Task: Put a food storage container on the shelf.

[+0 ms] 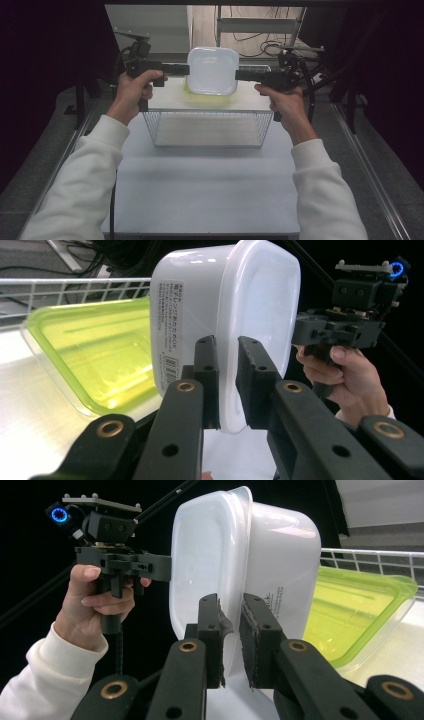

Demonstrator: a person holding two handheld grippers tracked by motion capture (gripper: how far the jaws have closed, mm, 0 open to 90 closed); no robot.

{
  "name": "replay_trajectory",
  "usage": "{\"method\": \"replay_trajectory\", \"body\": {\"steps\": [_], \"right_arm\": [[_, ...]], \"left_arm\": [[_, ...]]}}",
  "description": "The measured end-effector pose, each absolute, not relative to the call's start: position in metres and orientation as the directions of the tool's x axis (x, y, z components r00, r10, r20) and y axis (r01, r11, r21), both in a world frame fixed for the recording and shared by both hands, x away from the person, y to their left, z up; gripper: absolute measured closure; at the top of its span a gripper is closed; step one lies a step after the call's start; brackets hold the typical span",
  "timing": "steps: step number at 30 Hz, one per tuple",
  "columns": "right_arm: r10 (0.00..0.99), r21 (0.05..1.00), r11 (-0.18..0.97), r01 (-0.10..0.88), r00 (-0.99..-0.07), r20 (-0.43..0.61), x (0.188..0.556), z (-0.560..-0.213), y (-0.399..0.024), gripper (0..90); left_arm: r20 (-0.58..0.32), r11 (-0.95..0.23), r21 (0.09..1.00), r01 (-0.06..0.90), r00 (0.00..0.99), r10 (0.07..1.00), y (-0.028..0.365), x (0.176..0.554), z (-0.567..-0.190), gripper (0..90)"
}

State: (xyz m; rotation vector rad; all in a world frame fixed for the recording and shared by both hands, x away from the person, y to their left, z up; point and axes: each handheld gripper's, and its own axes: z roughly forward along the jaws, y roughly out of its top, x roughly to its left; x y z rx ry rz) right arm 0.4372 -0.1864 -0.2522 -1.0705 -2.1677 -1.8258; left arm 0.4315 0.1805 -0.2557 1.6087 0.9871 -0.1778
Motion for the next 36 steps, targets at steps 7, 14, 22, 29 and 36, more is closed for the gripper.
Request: {"method": "replay_trajectory", "body": {"steps": [7, 14, 22, 29, 36], "right_arm": [[0.438, 0.791, 0.022, 0.612, -0.717, 0.542, 0.460, -0.257, -0.180, 79.4], [0.437, 0.767, 0.015, 0.642, -0.694, 0.572, 0.475, -0.264, -0.174, 79.5], [0.432, 0.749, 0.004, 0.663, -0.677, 0.596, 0.478, -0.268, -0.173, 79.7], [0.442, 0.735, 0.002, 0.678, -0.660, 0.607, 0.481, -0.270, -0.174, 79.8], [0.430, 0.711, -0.026, 0.703, -0.634, 0.643, 0.489, -0.273, -0.177, 79.5]], "left_arm": [[-0.628, 0.057, 0.711, 0.701, 0.597, 0.500, 0.186, 0.454, -0.262, 79.8], [-0.652, 0.067, 0.686, 0.725, 0.570, 0.500, 0.191, 0.466, -0.271, 79.7], [-0.659, 0.073, 0.676, 0.734, 0.557, 0.505, 0.193, 0.467, -0.271, 79.7], [-0.661, 0.074, 0.669, 0.740, 0.546, 0.514, 0.189, 0.468, -0.274, 79.7], [-0.690, 0.099, 0.649, 0.754, 0.530, 0.493, 0.189, 0.473, -0.275, 80.0]]}}
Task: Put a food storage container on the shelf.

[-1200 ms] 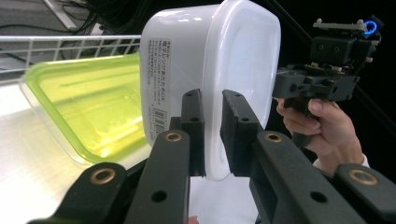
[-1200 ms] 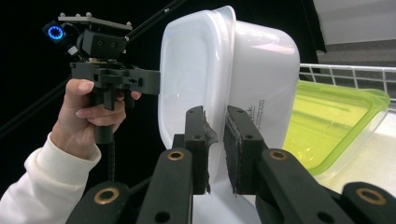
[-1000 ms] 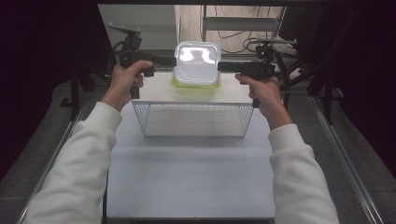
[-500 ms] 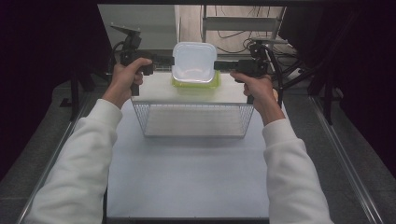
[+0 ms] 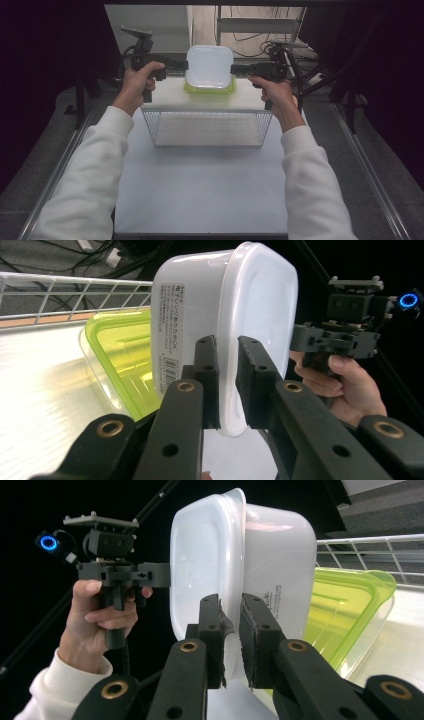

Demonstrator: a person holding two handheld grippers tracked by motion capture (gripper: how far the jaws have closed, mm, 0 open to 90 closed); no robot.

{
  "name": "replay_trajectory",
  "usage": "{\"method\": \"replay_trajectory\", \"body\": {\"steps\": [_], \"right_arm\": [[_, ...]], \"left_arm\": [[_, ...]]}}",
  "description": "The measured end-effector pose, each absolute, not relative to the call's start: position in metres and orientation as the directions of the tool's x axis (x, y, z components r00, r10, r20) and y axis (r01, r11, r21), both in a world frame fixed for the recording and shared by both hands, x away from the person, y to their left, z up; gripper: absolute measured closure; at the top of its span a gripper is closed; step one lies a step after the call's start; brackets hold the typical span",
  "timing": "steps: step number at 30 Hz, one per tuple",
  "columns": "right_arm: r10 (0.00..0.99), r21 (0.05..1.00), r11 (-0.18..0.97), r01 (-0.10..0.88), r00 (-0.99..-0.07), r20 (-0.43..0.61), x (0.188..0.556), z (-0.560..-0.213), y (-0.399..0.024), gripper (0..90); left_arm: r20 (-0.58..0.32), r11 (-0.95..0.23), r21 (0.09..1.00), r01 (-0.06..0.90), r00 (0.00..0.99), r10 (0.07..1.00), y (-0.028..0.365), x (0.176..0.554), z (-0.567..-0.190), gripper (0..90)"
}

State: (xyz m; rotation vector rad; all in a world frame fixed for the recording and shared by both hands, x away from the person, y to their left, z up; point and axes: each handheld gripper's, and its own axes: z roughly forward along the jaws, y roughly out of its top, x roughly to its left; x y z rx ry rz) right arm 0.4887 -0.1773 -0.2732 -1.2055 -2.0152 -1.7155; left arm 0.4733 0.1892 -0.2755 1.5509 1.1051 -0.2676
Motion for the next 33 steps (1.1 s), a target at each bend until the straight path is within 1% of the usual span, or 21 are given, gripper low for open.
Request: {"method": "replay_trajectory", "body": {"steps": [13, 24, 27, 31, 33], "right_arm": [[0.427, 0.655, -0.105, 0.748, -0.561, 0.709, 0.506, -0.278, -0.175, 76.0], [0.422, 0.603, -0.161, 0.782, -0.497, 0.758, 0.512, -0.282, -0.175, 74.1], [0.441, 0.599, -0.170, 0.783, -0.483, 0.757, 0.514, -0.284, -0.174, 72.4], [0.447, 0.602, -0.181, 0.778, -0.480, 0.755, 0.515, -0.284, -0.173, 72.4], [0.452, 0.608, -0.181, 0.773, -0.484, 0.750, 0.514, -0.284, -0.173, 72.3]], "left_arm": [[-0.789, 0.186, 0.557, 0.809, 0.447, 0.422, 0.194, 0.490, -0.285, 79.4], [-0.799, 0.224, 0.544, 0.809, 0.417, 0.433, 0.191, 0.497, -0.289, 77.0], [-0.795, 0.225, 0.545, 0.808, 0.411, 0.447, 0.190, 0.499, -0.291, 75.2], [-0.787, 0.228, 0.557, 0.798, 0.421, 0.450, 0.190, 0.499, -0.292, 74.4], [-0.785, 0.223, 0.559, 0.799, 0.422, 0.453, 0.188, 0.500, -0.292, 71.5]]}}
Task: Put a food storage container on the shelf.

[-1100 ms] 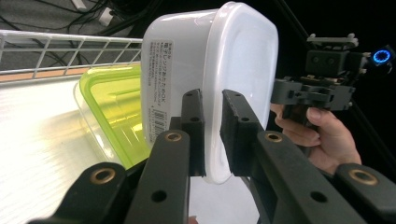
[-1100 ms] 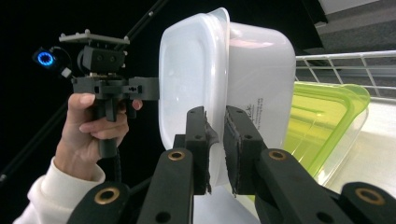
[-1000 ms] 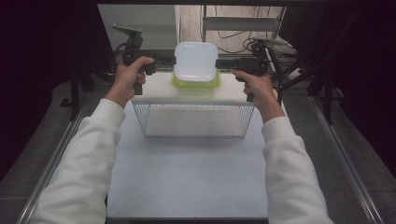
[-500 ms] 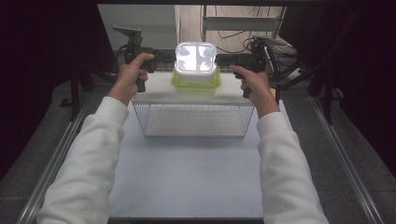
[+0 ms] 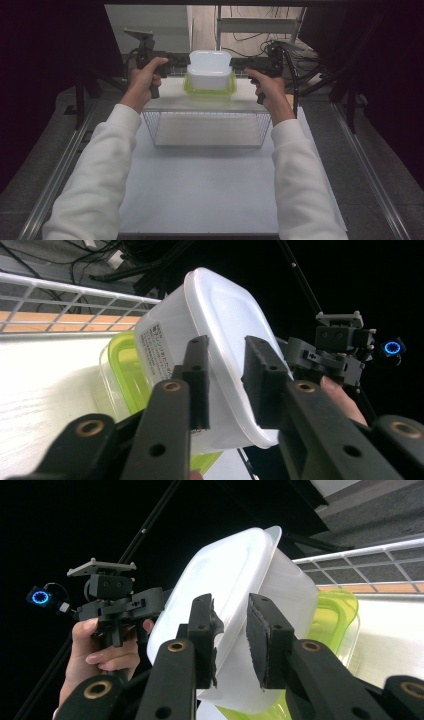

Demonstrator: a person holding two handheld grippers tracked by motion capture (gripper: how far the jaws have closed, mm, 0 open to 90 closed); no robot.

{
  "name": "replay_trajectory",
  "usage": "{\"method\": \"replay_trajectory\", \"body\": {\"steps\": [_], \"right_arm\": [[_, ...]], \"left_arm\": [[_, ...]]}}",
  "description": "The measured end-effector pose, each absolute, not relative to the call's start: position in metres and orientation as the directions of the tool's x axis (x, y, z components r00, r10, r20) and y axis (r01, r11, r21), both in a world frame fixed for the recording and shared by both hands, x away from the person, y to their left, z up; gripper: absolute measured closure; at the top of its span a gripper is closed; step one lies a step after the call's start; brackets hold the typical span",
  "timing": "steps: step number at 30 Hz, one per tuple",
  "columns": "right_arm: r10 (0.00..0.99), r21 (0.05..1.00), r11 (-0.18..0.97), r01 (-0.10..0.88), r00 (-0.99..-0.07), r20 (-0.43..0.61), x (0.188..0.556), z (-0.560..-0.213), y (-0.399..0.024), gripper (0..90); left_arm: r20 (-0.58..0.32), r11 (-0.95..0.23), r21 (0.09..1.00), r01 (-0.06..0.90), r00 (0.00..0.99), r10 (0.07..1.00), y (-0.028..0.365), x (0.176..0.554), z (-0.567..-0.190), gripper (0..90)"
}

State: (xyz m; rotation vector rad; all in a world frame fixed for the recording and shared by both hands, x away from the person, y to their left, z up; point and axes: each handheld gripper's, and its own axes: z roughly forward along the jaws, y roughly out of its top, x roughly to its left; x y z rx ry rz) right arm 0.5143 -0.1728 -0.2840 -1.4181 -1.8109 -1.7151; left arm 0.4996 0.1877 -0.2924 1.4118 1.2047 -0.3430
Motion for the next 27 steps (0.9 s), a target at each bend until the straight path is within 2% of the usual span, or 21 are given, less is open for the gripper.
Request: {"method": "replay_trajectory", "body": {"steps": [5, 12, 18, 27], "right_arm": [[0.460, 0.624, -0.180, 0.760, -0.495, 0.737, 0.513, -0.283, -0.172, 67.2], [0.495, 0.677, -0.160, 0.718, -0.535, 0.684, 0.507, -0.275, -0.174, 56.1], [0.547, 0.731, -0.112, 0.674, -0.572, 0.611, 0.497, -0.267, -0.180, 50.3], [0.541, 0.768, -0.059, 0.637, -0.627, 0.561, 0.478, -0.263, -0.188, 45.5]], "left_arm": [[-0.778, 0.224, 0.574, 0.788, 0.439, 0.450, 0.185, 0.499, -0.292, 65.6], [-0.752, 0.218, 0.609, 0.763, 0.468, 0.465, 0.185, 0.494, -0.287, 52.3], [-0.689, 0.188, 0.665, 0.722, 0.498, 0.527, 0.189, 0.482, -0.280, 45.6], [-0.605, 0.136, 0.732, 0.667, 0.546, 0.579, 0.190, 0.455, -0.275, 37.0]]}}
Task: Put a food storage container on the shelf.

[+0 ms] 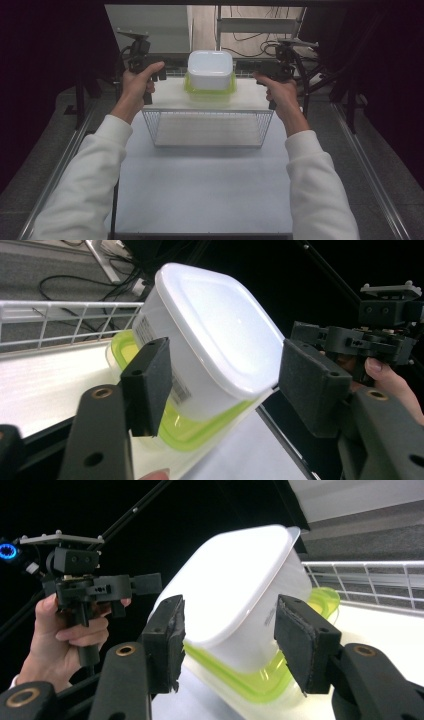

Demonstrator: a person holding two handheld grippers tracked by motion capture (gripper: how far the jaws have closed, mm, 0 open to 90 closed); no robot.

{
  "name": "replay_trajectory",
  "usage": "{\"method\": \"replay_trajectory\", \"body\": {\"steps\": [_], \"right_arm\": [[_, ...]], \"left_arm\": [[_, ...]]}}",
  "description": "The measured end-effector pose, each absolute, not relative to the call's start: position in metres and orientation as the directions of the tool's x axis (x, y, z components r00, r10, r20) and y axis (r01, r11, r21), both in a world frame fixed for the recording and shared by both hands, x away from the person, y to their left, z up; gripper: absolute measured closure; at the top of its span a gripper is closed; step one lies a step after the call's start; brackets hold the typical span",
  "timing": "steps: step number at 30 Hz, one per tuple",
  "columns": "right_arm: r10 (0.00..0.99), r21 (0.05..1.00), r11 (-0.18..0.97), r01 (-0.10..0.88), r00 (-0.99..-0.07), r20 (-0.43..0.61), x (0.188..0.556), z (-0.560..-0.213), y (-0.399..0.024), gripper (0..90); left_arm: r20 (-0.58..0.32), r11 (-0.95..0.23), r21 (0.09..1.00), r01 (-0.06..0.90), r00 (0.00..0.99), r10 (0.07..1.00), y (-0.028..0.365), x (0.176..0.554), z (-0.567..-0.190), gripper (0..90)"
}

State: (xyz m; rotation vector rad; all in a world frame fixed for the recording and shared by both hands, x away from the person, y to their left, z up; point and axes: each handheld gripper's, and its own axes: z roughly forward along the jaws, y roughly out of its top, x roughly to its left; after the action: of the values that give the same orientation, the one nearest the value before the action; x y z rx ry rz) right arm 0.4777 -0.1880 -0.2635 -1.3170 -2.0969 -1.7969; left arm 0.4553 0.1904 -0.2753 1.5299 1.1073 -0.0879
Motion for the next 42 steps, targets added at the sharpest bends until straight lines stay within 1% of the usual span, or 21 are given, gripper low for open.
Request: {"method": "replay_trajectory", "body": {"steps": [5, 12, 16, 19, 22, 29, 34, 39, 42], "right_arm": [[0.550, 0.789, -0.020, 0.614, -0.652, 0.522, 0.463, -0.264, -0.198, 44.3], [0.575, 0.802, 0.042, 0.596, -0.671, 0.468, 0.440, -0.272, -0.211, 42.5], [0.598, 0.812, 0.117, 0.572, -0.693, 0.402, 0.424, -0.283, -0.215, 42.0], [0.613, 0.799, 0.191, 0.569, -0.705, 0.356, 0.413, -0.292, -0.216, 42.0], [0.612, 0.784, 0.241, 0.572, -0.717, 0.334, 0.402, -0.304, -0.218, 41.5], [0.603, 0.758, 0.295, 0.582, -0.729, 0.325, 0.381, -0.334, -0.223, 40.8], [0.596, 0.736, 0.341, 0.585, -0.740, 0.312, 0.362, -0.358, -0.224, 40.8], [0.608, 0.692, 0.384, 0.611, -0.732, 0.309, 0.347, -0.388, -0.226, 40.5], [0.614, 0.668, 0.402, 0.626, -0.726, 0.310, 0.341, -0.405, -0.228, 39.9]], "left_arm": [[-0.556, 0.100, 0.761, 0.641, 0.566, 0.608, 0.195, 0.438, -0.280, 33.8], [-0.484, 0.032, 0.790, 0.612, 0.592, 0.644, 0.202, 0.405, -0.292, 32.3], [-0.443, -0.031, 0.800, 0.600, 0.624, 0.644, 0.205, 0.386, -0.302, 31.4], [-0.417, -0.084, 0.795, 0.601, 0.641, 0.644, 0.206, 0.372, -0.313, 31.0], [-0.394, -0.122, 0.789, 0.603, 0.647, 0.653, 0.206, 0.357, -0.325, 30.7], [-0.331, -0.216, 0.767, 0.604, 0.661, 0.674, 0.202, 0.327, -0.361, 30.2], [-0.341, -0.237, 0.742, 0.627, 0.657, 0.672, 0.200, 0.309, -0.395, 30.0], [-0.297, -0.297, 0.711, 0.638, 0.654, 0.695, 0.196, 0.296, -0.421, 30.6], [-0.291, -0.311, 0.697, 0.646, 0.652, 0.700, 0.193, 0.291, -0.435, 30.7]]}}
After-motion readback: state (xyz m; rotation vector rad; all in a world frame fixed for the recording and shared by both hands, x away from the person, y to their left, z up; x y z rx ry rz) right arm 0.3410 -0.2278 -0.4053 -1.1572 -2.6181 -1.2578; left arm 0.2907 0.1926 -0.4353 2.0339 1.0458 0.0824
